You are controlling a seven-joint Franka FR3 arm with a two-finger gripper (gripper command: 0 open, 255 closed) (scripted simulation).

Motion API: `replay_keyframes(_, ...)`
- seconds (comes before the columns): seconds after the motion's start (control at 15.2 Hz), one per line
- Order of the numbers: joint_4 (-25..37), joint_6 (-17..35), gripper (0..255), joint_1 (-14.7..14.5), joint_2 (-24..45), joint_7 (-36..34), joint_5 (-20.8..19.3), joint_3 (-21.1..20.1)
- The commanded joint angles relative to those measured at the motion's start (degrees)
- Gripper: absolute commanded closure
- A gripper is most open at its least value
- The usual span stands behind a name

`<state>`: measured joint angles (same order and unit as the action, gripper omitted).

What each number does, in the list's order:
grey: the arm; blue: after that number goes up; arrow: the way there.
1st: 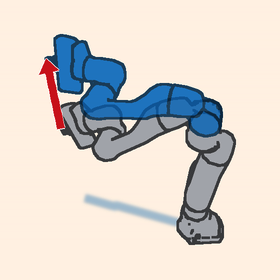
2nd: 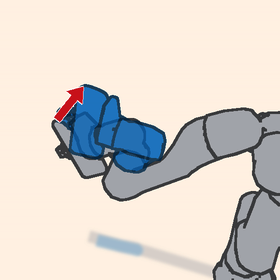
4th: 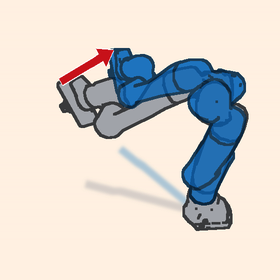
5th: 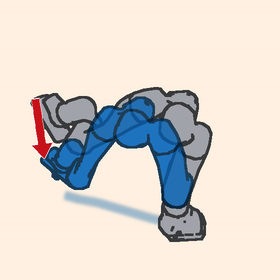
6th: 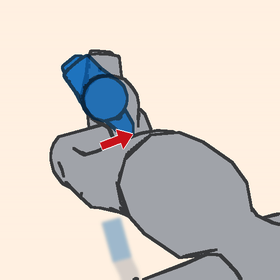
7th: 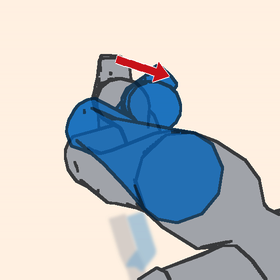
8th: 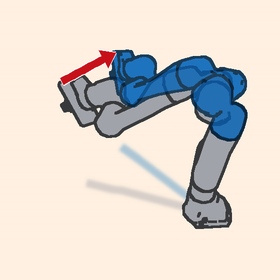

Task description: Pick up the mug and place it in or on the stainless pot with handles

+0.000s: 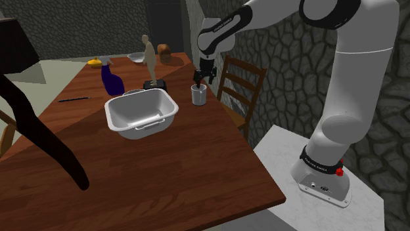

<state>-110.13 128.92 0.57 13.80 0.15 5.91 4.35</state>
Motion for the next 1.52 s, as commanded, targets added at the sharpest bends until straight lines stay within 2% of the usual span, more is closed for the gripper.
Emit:
replay_keyframes(0.0,-0.3,1.2,0,0.1,0.9,0.2,0.2,0.0)
replay_keyframes(0.2,-0.9,3.5,0,0.0,2.5,0.4,0.5,-0.2)
replay_keyframes(0.73,-0.9,3.4,0,0.0,2.5,0.4,0.5,-0.2)
replay_keyframes(0.79,-0.9,3.4,255,0.0,2.5,0.4,0.5,-0.2)
replay_keyframes(1.45,-0.7,2.8,255,0.0,2.1,0.3,0.4,-0.1)
